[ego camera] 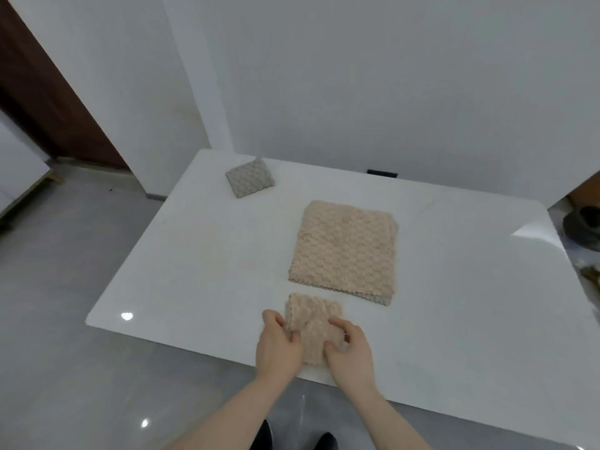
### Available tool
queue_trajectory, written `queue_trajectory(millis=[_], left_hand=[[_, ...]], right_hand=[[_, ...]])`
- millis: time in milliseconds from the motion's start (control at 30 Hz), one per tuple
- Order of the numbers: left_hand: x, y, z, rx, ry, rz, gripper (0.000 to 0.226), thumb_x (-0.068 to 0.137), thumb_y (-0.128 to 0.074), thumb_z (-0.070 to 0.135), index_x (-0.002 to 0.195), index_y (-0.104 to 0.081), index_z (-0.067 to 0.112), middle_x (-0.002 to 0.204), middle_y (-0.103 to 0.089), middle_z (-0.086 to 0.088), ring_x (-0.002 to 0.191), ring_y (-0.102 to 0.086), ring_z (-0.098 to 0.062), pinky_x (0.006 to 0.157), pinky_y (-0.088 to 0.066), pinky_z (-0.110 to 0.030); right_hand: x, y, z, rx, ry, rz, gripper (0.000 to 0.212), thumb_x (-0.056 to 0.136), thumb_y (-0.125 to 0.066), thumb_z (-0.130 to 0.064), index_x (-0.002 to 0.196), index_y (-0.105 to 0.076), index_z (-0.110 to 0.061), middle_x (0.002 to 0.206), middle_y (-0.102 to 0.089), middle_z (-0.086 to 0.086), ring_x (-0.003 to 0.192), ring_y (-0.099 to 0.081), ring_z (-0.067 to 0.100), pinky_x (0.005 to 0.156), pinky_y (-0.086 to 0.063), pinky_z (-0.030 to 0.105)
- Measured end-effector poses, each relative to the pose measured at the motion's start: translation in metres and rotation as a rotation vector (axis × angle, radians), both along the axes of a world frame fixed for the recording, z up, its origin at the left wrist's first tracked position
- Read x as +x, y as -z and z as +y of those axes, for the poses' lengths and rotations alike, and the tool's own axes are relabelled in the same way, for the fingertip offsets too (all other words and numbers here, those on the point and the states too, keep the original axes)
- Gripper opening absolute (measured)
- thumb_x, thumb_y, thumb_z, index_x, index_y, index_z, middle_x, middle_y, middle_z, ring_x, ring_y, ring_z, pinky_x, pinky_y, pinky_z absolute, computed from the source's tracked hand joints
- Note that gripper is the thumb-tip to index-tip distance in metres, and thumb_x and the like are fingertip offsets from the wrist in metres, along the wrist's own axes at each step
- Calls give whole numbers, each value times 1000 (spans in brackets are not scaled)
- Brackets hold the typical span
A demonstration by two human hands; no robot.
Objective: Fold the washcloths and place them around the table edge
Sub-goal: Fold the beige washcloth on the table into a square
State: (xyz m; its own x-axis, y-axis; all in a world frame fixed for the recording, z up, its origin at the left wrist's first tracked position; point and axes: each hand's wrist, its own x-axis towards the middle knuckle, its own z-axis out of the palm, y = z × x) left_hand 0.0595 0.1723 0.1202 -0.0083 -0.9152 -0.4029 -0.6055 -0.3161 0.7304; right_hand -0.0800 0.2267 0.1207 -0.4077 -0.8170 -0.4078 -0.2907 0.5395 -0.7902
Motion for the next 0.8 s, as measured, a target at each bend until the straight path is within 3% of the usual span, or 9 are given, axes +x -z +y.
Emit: queue_trajectory(millis=[100,233,367,500,567,633,800], left_hand=[[7,-43,19,-1,53,48,24,85,-46,8,88,-33,29,72,-56,-1,60,-51,-16,55,-42,-36],[26,-77,19,-34,24,148,21,91,-49,6,85,-49,26,71,-54,0,54,-44,-12,51,-40,-28],[44,-94,9,-68,-50,188,28,95,-48,4,97,-60,29,86,-63,4,54,-51,2,54,-45,-20],[66,-101,-10,-90,-103,206,38,95,-50,4,106,-64,38,92,-66,7,61,-54,3,58,-44,-16],[79,-103,-22,-83,-116,224,40,96,-52,4,110,-65,39,98,-68,9,67,-57,-1,58,-44,-14],[93,-102,-36,-78,-100,240,40,97,-53,5,111,-64,41,107,-69,12,79,-62,-6,62,-46,-15],[138,-95,-90,-48,-11,245,40,97,-55,7,116,-64,41,105,-70,6,75,-60,-3,67,-48,-16]], right_hand=[[-1,-39,20,-29,19,-71,47,80,-63,-10,113,-59,-44,109,-65,-6,70,-60,11,66,-48,18],[-4,-68,17,-63,-16,-135,44,82,-68,-10,112,-61,-40,100,-67,-6,57,-59,12,55,-48,16],[9,-83,-10,-87,-88,-185,43,82,-67,-9,113,-64,-38,101,-67,-6,59,-58,12,56,-50,20],[26,-93,-39,-71,-141,-218,41,82,-67,-13,112,-65,-42,69,-64,-1,55,-53,12,54,-49,20],[36,-96,-52,-66,-155,-229,41,83,-66,-15,111,-64,-44,62,-58,2,54,-53,11,55,-48,18],[47,-98,-66,-60,-160,-237,41,84,-66,-17,111,-63,-48,64,-60,3,58,-58,10,58,-51,17],[90,-93,-108,-71,-100,-206,40,84,-68,-17,114,-65,-42,89,-71,8,68,-66,21,67,-57,25]])
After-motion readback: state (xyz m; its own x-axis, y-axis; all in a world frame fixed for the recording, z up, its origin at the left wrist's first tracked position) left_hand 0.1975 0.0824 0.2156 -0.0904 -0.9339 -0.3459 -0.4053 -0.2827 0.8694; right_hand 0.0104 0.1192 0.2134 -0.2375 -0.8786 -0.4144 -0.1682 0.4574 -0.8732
